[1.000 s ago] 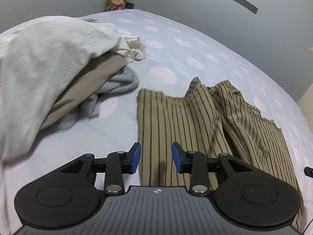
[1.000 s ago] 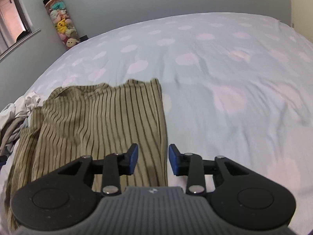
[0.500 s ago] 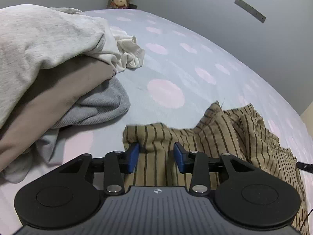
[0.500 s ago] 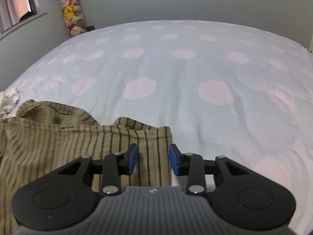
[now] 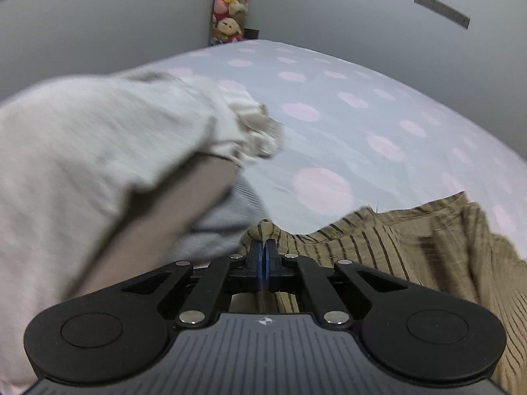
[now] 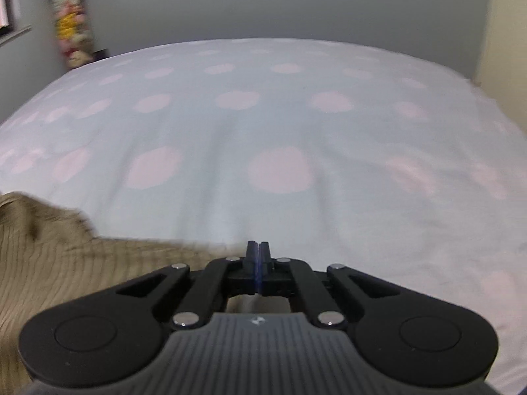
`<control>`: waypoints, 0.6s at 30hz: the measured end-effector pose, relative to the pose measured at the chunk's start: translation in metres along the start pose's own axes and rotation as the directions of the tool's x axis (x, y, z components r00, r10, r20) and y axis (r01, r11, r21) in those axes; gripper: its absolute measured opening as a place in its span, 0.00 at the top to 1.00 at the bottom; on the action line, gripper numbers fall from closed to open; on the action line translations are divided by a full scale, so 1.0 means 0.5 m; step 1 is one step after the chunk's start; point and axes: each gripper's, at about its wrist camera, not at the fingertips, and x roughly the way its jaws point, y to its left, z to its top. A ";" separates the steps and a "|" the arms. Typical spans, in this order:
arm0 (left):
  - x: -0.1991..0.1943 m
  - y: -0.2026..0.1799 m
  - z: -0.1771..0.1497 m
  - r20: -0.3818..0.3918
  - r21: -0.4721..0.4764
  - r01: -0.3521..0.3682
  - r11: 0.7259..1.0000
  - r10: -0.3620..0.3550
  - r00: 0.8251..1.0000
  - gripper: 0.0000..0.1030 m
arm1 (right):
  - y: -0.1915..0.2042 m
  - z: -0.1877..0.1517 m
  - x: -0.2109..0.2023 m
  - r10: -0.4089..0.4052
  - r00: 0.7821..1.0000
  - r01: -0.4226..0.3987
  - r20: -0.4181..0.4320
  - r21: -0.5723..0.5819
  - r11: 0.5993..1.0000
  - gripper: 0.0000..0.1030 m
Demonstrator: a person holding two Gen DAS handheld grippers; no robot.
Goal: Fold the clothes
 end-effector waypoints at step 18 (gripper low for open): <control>0.024 0.041 -0.021 -0.040 -0.017 -0.015 1.000 0.015 0.999 1.00 | -0.016 -0.023 0.029 0.210 0.978 -0.207 -0.015 0.118 0.971 0.65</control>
